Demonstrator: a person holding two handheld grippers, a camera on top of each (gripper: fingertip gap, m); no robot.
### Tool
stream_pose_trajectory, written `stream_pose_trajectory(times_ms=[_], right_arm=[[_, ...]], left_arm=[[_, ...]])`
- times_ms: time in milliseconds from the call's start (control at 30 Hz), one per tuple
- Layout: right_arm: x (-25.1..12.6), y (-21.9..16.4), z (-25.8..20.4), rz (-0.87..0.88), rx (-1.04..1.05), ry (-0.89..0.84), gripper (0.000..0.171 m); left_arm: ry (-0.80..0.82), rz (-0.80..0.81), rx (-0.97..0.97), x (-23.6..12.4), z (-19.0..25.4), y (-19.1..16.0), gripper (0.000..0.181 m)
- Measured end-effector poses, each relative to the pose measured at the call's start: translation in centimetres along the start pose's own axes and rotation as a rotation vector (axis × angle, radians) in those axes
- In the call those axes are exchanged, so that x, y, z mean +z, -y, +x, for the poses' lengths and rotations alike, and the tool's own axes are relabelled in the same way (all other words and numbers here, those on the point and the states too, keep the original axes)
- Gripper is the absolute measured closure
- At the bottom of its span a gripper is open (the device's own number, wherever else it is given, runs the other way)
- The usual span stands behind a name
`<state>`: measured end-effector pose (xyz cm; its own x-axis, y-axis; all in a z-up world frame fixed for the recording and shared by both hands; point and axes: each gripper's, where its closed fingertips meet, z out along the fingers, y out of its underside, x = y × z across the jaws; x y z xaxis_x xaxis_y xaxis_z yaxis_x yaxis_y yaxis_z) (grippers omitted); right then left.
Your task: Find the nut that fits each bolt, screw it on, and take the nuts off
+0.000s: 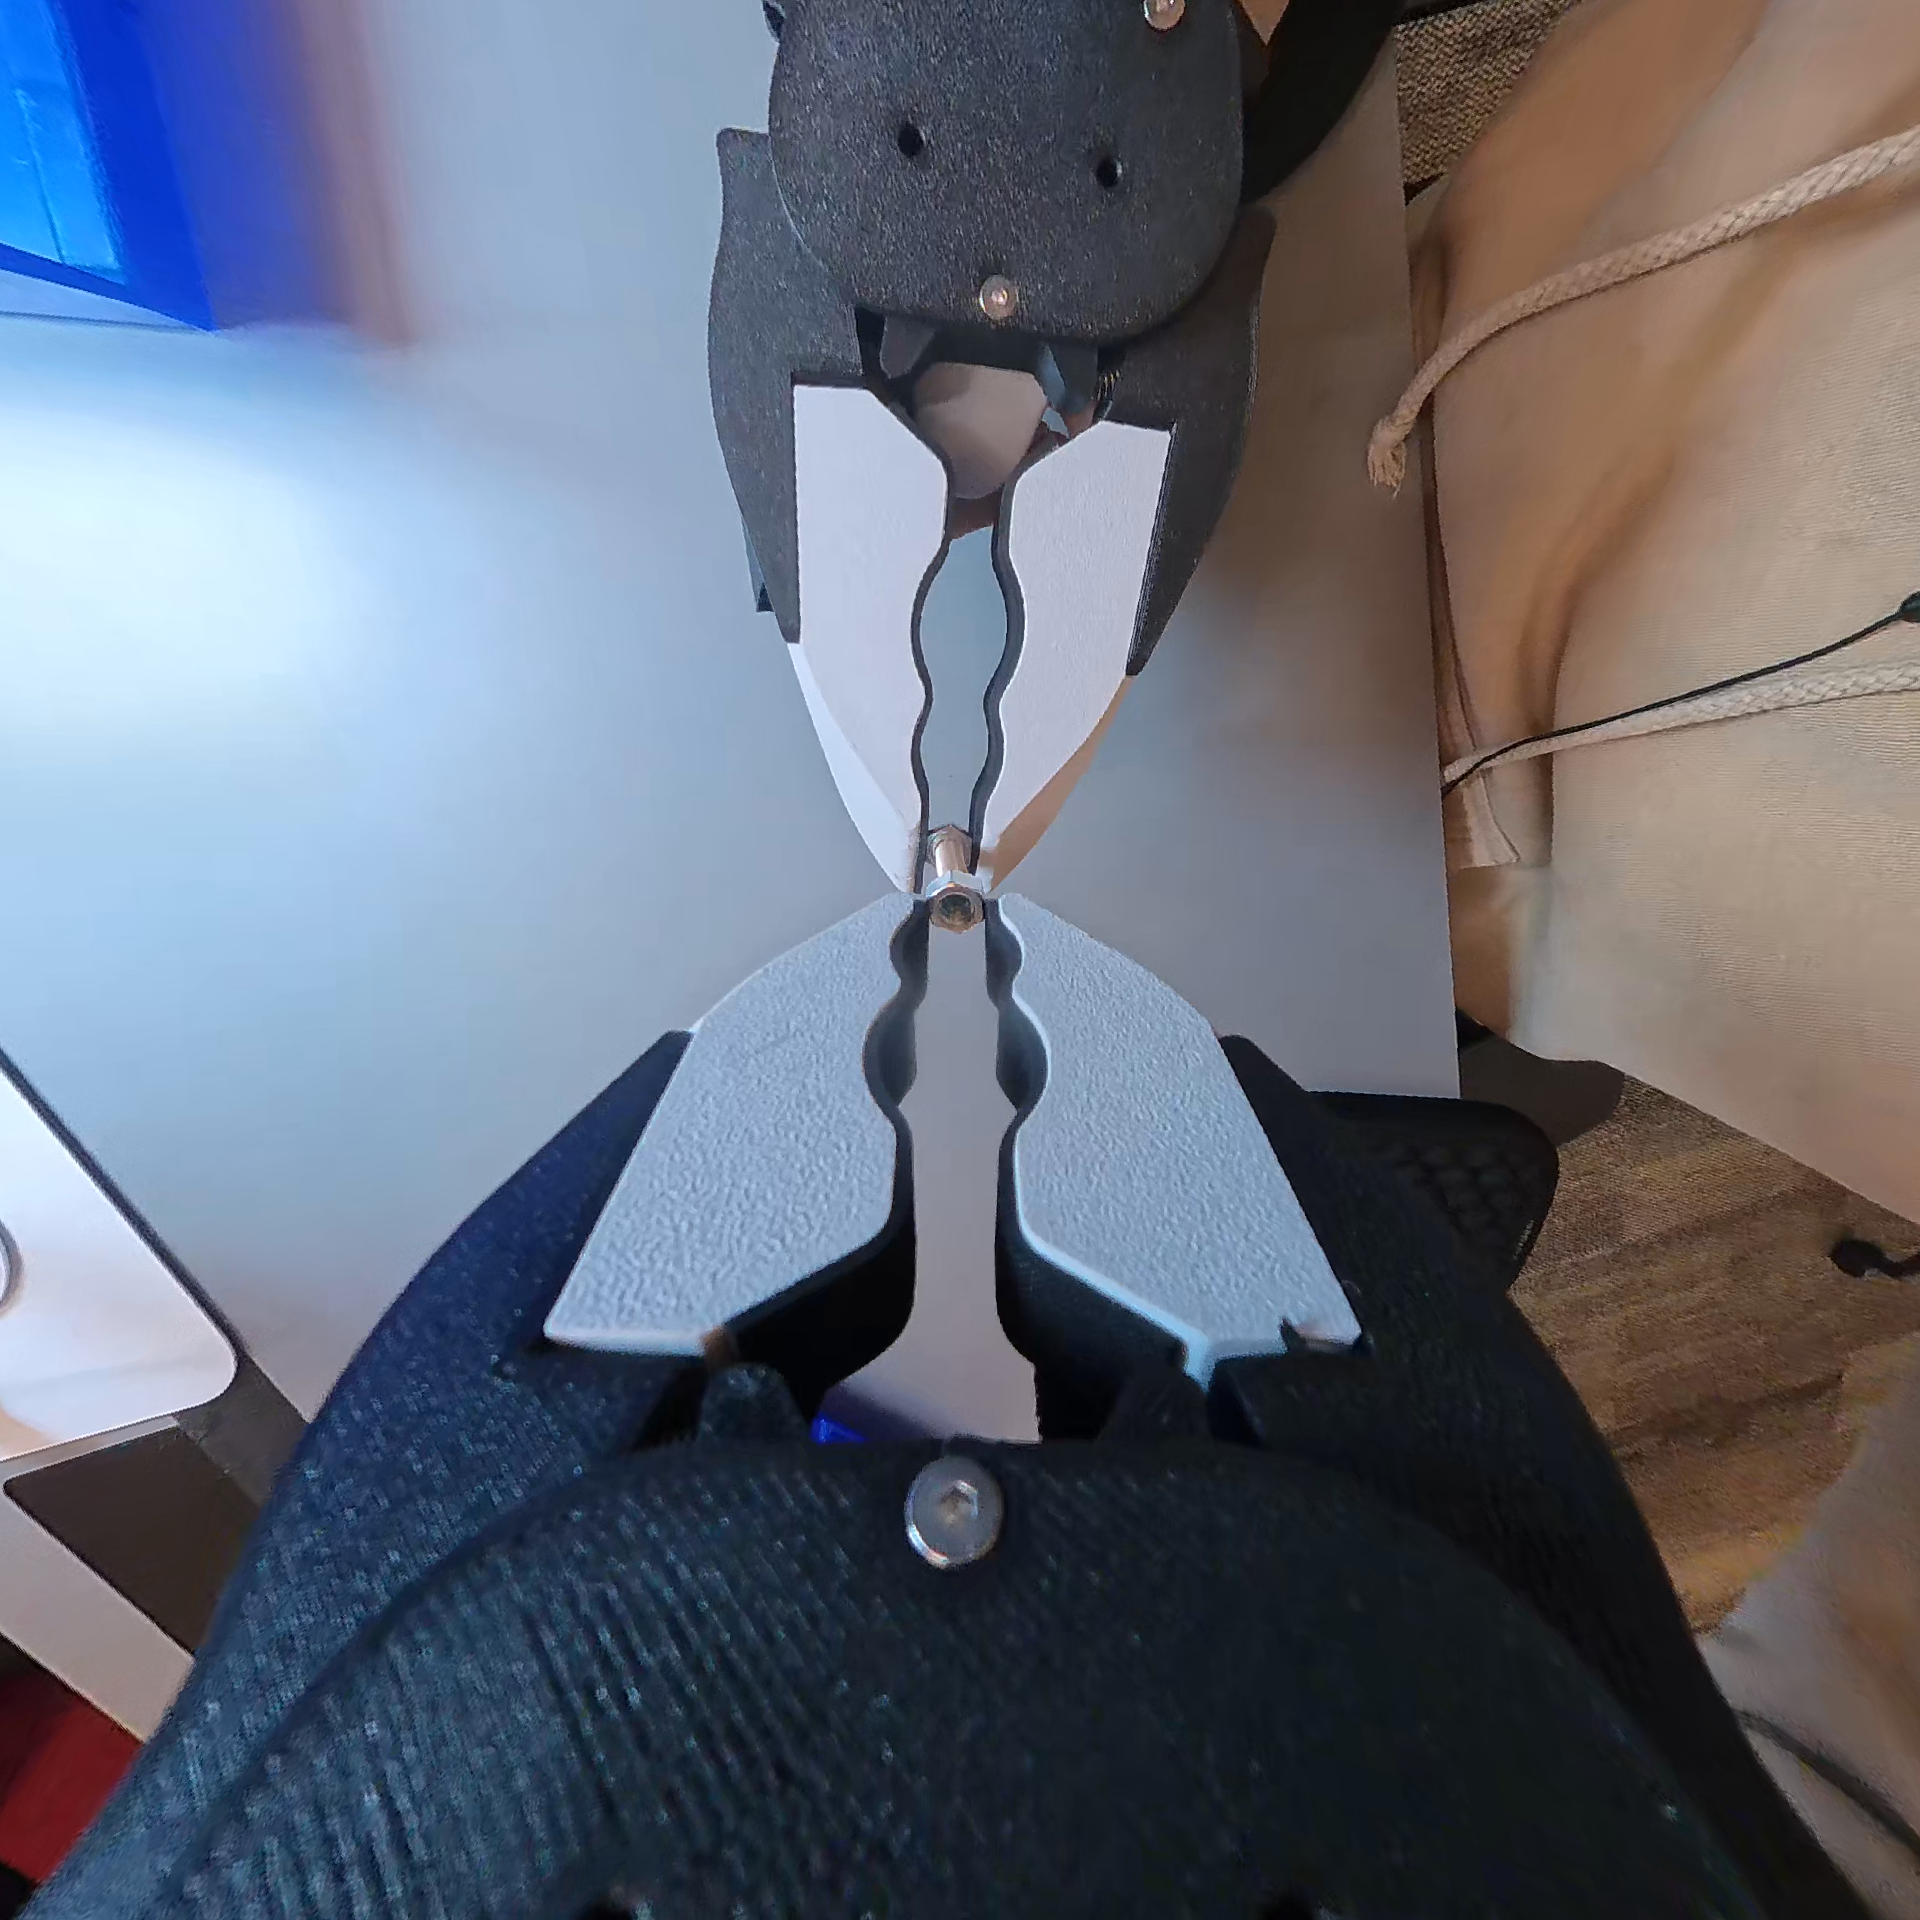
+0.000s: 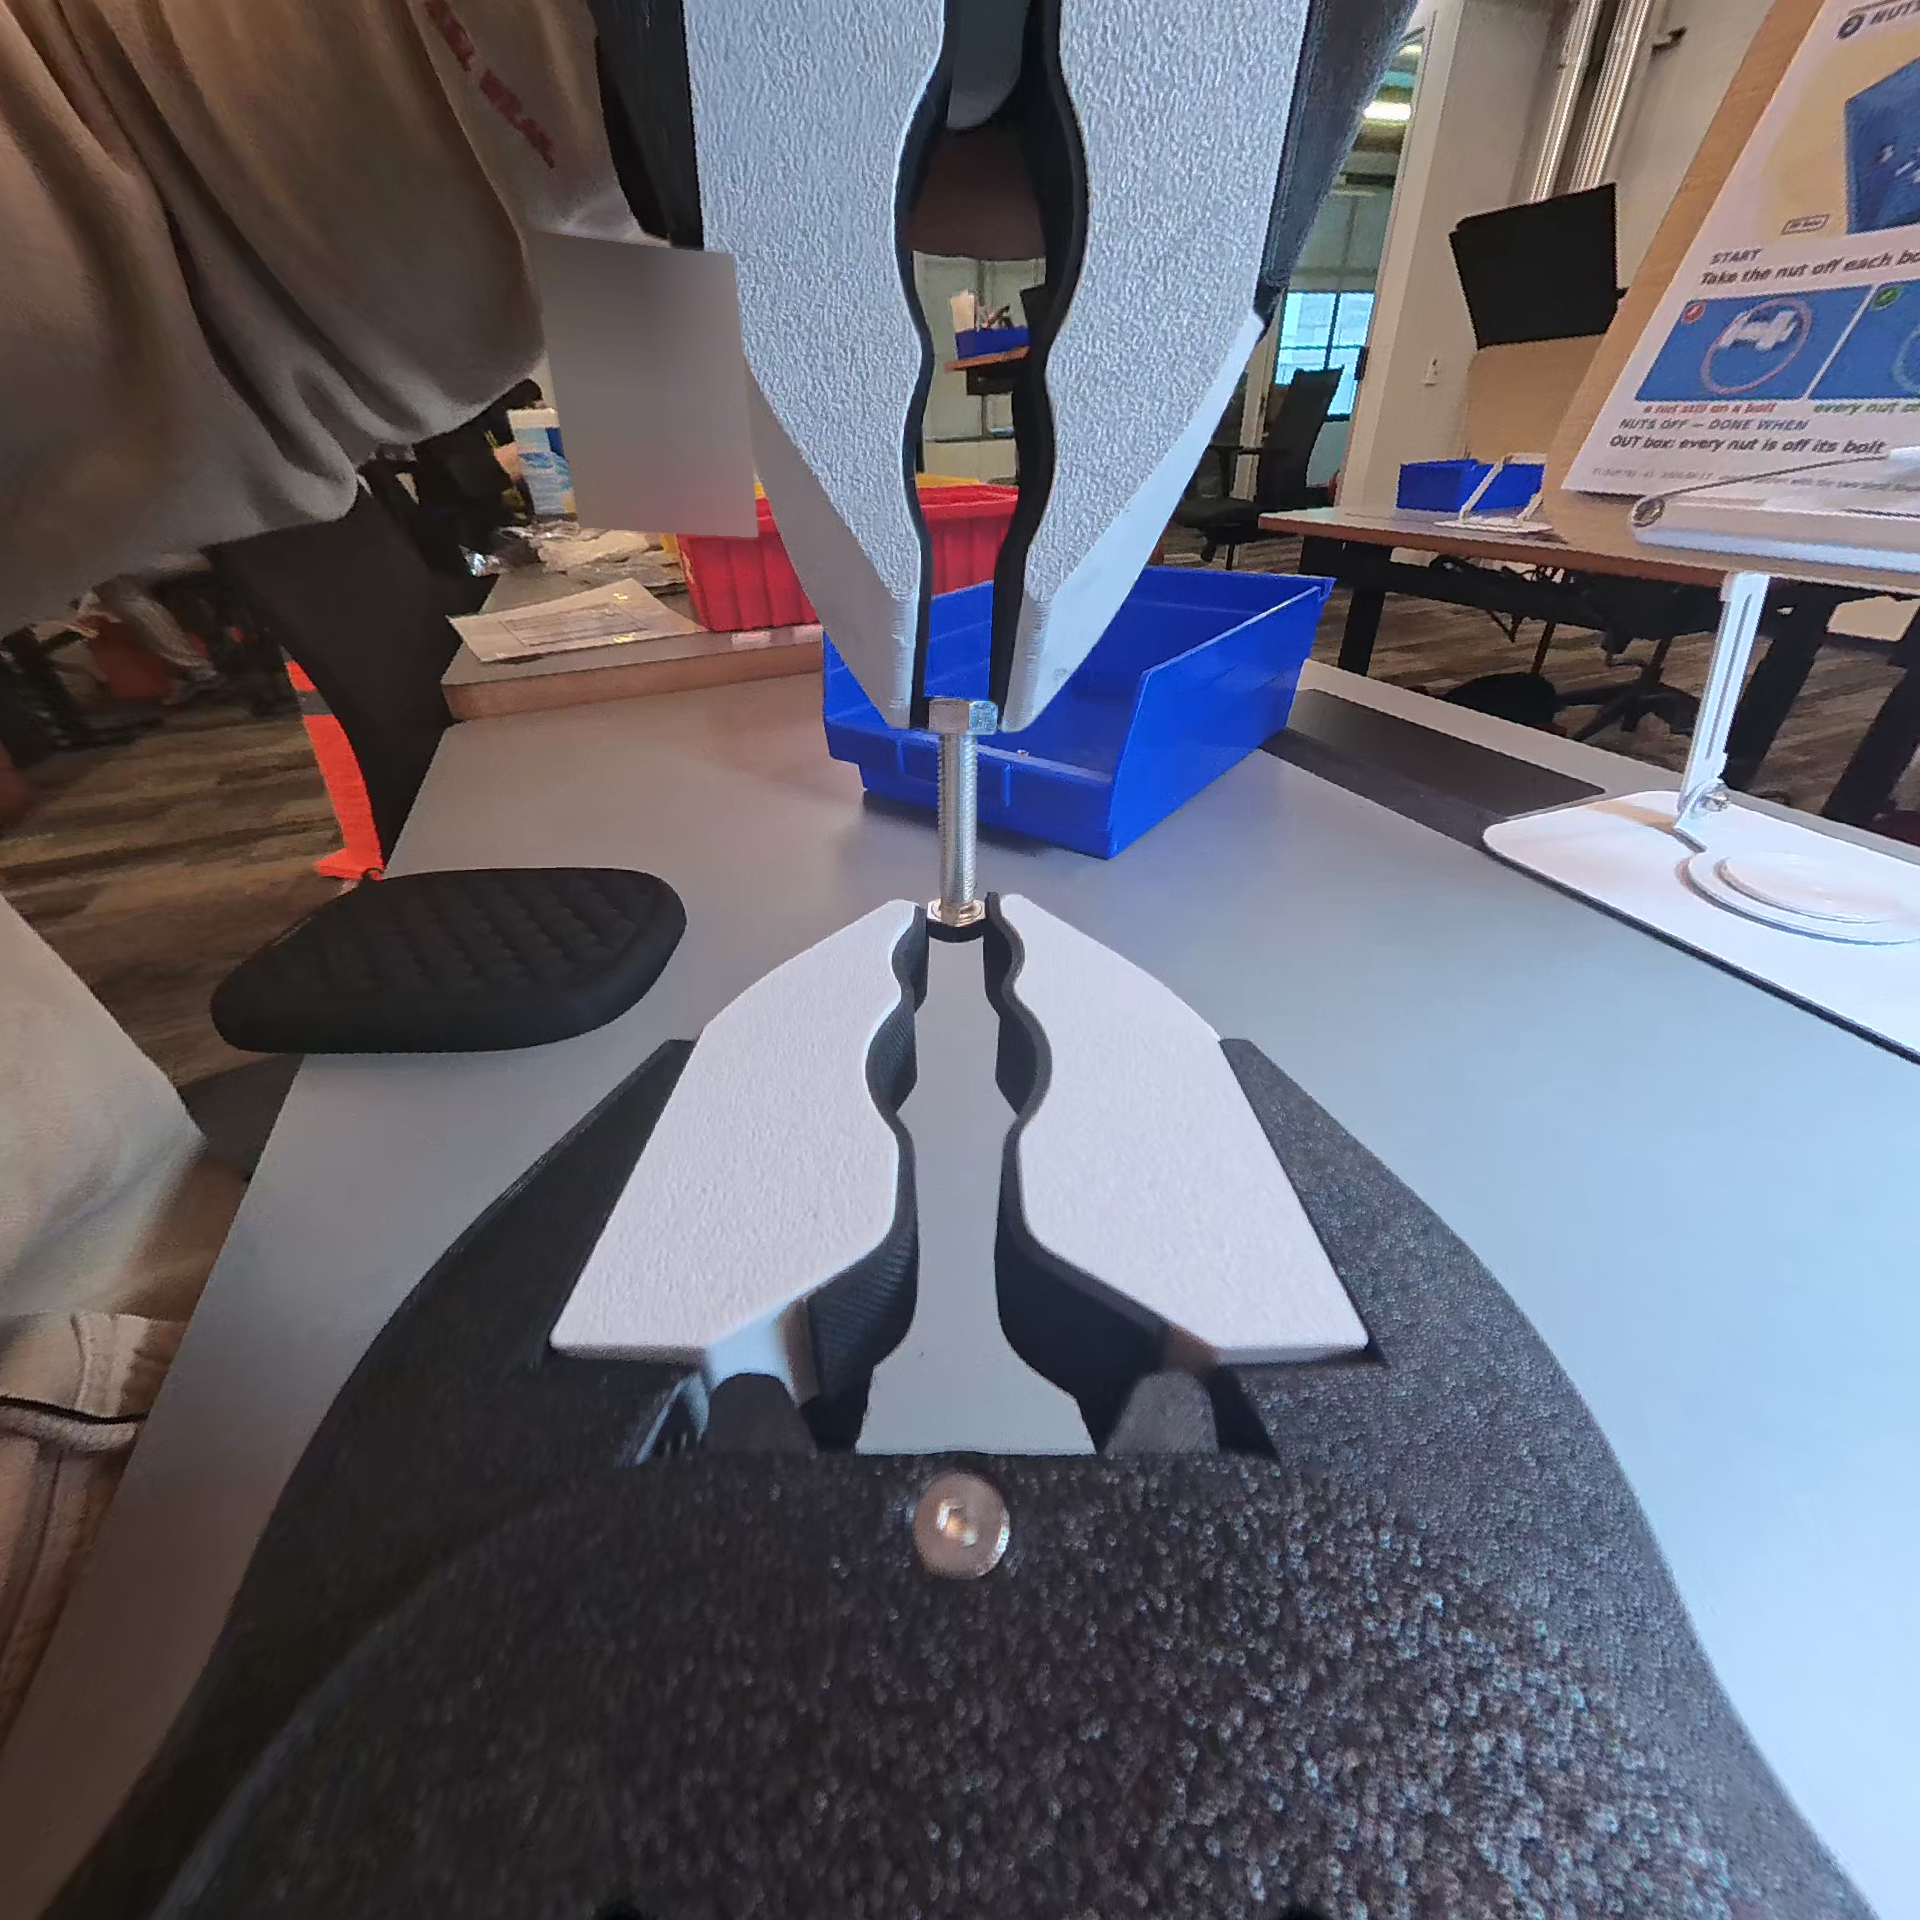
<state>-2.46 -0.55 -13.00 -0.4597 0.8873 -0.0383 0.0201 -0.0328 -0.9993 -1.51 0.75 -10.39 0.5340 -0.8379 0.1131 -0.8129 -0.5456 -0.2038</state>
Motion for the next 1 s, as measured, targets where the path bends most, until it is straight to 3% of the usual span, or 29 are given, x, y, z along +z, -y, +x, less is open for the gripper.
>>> stream_pose_trajectory(times_ms=[1000], right_arm=[[0.5, -1.2, -0.3, -0.05, -0.005, 0.014, 0.161]], left_arm=[[-0.016, -0.013, -0.007, 0.3, 0.6, -1.0, 0.17]])
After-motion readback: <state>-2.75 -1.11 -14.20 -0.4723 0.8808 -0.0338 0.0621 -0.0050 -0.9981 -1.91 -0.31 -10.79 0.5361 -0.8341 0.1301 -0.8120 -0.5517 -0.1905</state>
